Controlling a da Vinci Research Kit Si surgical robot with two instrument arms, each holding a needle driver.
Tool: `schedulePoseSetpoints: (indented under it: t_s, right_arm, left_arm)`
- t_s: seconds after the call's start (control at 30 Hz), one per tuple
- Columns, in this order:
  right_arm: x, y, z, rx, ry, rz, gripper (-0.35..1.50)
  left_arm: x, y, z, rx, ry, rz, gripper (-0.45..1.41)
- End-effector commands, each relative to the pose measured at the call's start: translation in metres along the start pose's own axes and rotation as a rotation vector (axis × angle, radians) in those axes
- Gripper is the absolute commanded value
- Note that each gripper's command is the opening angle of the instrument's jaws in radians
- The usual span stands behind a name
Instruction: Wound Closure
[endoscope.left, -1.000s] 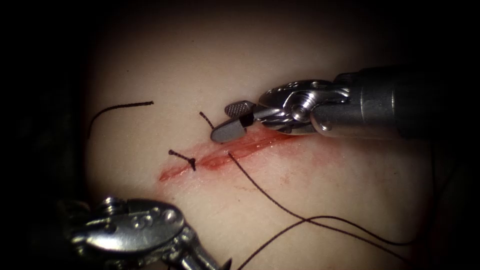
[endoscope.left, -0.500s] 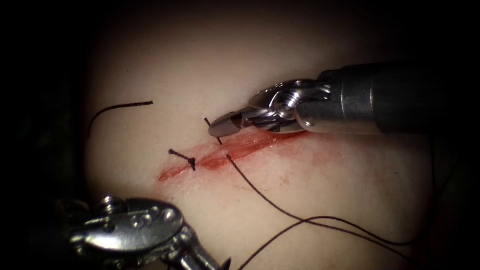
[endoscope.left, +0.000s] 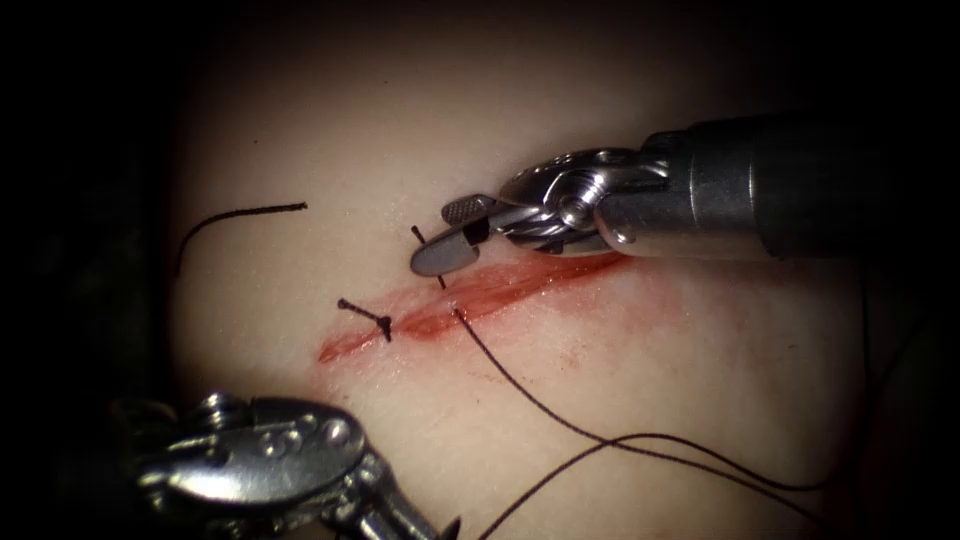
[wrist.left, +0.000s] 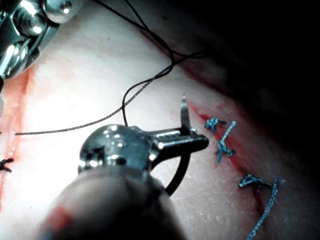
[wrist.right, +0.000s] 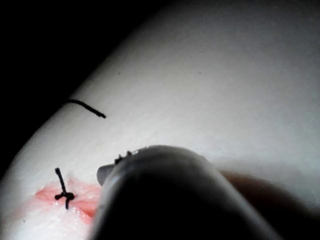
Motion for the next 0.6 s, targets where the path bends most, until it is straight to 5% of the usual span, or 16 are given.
schedulePoseSetpoints:
  t_s: [0.03, 0.33, 0.37, 0.43, 0.6]
  right_arm:
    - [0.0003, -0.0006, 0.0009, 0.000, -0.001, 0.024, 1.03]
    - [-0.0008, -0.0003, 0.0027, -0.002, -0.014, 0.042, 0.76]
    - [-0.0010, -0.0002, 0.0029, 0.001, -0.014, 0.046, 0.53]
    - [-0.0010, 0.0000, 0.0028, 0.000, -0.014, 0.064, -0.35]
    - [0.0001, 0.0003, 0.0024, -0.008, 0.000, 0.078, -0.35]
  left_arm:
    - [-0.0003, -0.0006, 0.0004, -0.001, 0.000, 0.000, -0.45]
    - [-0.0002, -0.0004, 0.0004, -0.004, -0.001, -0.001, -0.45]
    - [-0.0002, -0.0004, 0.0004, -0.004, -0.001, -0.002, -0.45]
    - [-0.0001, -0.0004, 0.0004, -0.002, 0.001, -0.002, -0.45]
    - [-0.0001, -0.0004, 0.0004, -0.003, 0.001, -0.002, -0.45]
